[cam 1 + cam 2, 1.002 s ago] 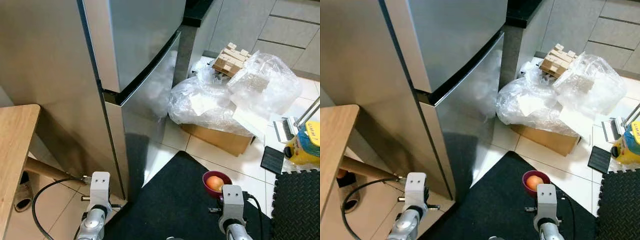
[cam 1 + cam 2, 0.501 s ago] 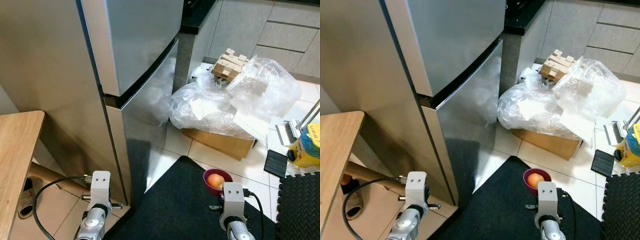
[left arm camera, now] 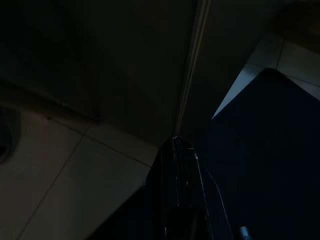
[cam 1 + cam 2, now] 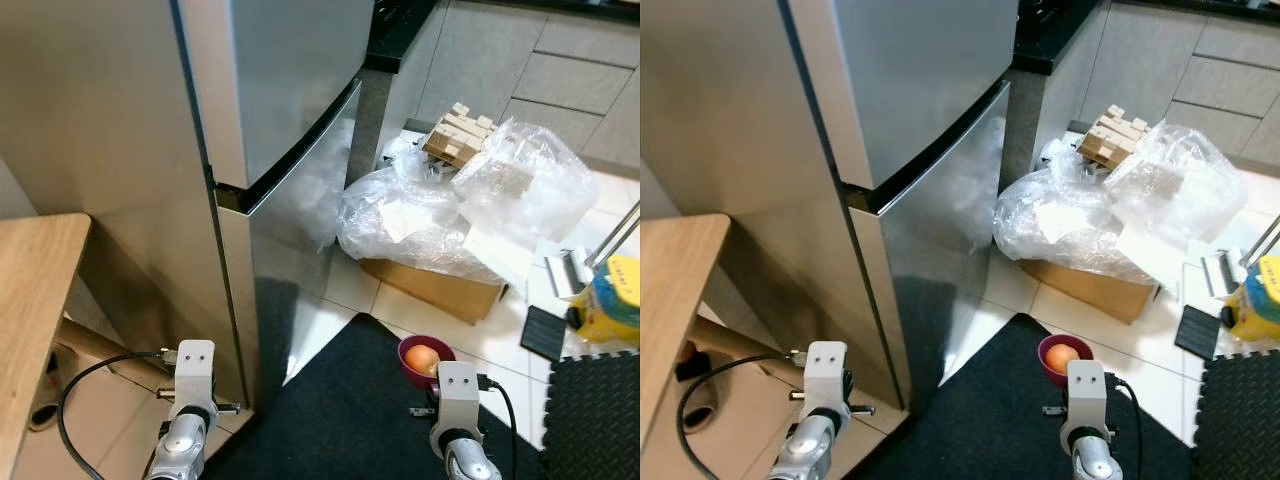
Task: Restocking fridge
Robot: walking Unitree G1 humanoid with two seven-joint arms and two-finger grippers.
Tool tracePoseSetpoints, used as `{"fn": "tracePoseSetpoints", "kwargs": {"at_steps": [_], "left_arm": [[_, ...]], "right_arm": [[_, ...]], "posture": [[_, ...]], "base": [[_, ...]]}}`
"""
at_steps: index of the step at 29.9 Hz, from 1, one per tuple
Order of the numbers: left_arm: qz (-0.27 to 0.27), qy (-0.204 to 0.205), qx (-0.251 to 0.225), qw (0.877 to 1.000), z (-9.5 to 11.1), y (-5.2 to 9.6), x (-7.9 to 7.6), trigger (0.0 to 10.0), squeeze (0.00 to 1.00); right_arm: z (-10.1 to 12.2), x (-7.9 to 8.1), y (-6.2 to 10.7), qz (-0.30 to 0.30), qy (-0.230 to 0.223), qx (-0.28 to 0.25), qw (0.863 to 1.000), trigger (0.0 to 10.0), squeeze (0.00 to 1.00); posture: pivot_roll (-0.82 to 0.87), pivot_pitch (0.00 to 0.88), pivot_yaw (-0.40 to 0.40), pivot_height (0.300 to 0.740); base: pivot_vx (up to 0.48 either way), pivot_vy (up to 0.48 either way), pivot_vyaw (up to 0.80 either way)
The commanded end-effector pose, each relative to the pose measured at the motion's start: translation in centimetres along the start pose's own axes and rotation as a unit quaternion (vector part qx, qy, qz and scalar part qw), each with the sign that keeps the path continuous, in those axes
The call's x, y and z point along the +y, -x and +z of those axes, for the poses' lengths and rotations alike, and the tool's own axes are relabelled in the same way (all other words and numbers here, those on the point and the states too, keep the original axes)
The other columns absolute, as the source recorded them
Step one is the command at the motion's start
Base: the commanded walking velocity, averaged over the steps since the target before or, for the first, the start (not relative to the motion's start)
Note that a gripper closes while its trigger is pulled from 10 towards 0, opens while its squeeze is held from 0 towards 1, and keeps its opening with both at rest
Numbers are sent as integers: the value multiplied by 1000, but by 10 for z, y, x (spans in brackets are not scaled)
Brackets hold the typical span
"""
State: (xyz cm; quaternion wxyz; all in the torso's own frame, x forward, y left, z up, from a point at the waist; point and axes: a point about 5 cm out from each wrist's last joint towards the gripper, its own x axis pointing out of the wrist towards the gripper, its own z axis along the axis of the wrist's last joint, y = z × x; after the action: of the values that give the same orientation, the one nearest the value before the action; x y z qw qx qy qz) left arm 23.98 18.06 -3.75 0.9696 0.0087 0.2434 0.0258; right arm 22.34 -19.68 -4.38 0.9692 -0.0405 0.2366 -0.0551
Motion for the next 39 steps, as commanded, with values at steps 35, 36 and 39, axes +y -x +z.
{"fn": "tracePoseSetpoints", "kwargs": {"at_steps": [35,36,39], "left_arm": [[32,-31,-11,999,-18,20,29,10000,0],[30,-32,-9,999,-17,19,26,10000,0],[29,-30,-9,999,-16,17,25,10000,0]], "right_arm": [[0,21,0,25,-9,5,1000,10000,0],[2,21,-1,23,-12,-1,1000,10000,0],[3,21,-1,22,-13,-3,1000,10000,0]], "posture": [[45,103,-78,731],[33,104,-72,731],[22,103,-69,731]], "base": [[0,0,0],[0,0,0],[0,-227,0]]}}
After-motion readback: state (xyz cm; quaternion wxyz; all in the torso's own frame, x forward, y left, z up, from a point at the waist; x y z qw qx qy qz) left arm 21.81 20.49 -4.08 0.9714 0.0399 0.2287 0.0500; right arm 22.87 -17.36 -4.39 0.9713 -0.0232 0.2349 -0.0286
